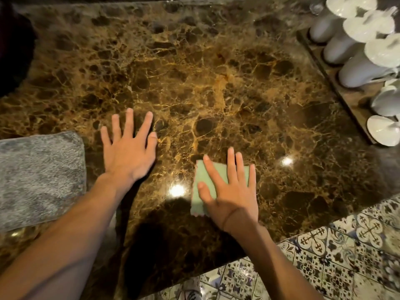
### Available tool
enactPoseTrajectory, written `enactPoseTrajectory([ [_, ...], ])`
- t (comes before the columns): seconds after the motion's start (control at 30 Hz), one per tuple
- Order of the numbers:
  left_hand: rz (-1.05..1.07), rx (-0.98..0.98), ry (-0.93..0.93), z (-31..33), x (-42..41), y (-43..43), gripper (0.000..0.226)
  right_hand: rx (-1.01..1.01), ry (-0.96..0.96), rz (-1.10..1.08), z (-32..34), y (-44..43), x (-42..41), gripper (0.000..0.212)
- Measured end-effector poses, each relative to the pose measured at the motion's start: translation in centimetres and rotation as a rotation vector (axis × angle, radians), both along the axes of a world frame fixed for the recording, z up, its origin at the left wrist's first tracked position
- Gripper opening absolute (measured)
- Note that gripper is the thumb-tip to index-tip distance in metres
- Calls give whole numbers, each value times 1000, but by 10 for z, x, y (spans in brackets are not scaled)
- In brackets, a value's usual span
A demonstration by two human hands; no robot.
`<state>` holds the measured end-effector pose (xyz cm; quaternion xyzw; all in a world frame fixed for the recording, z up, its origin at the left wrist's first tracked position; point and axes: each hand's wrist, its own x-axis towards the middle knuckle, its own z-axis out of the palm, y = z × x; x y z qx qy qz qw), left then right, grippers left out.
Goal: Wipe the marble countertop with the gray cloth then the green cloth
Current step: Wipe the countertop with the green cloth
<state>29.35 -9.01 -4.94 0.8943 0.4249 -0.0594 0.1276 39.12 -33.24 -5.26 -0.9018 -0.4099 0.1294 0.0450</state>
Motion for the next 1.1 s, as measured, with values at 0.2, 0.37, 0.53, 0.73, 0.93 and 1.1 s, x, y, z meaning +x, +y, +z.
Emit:
enactPoseTrajectory([
  [0.2, -124, 12, -42, -7, 70, -50, 57, -21, -39, -69, -4, 86, 115, 63],
  [0.37, -90, 52, -33, -16, 76, -56, 57, -55, -24, -64, -3, 150, 199, 64],
  [0.53, -74, 51, -58, -14, 78, -59, 57, -88, -22, -74, -1, 184, 239, 66],
  [0.73, -75, 50, -70, -16, 77, -58, 56, -58, -43, -32, -3, 178, 232, 66],
  [0.93, -98, 71, -76, -16, 76, -57, 57, -59, -93, 159, 0, 114, 173, 62],
  [1.1, -102, 81, -90, -16, 75, -57, 58, -83, -14, 256, 8, 20, 92, 61],
])
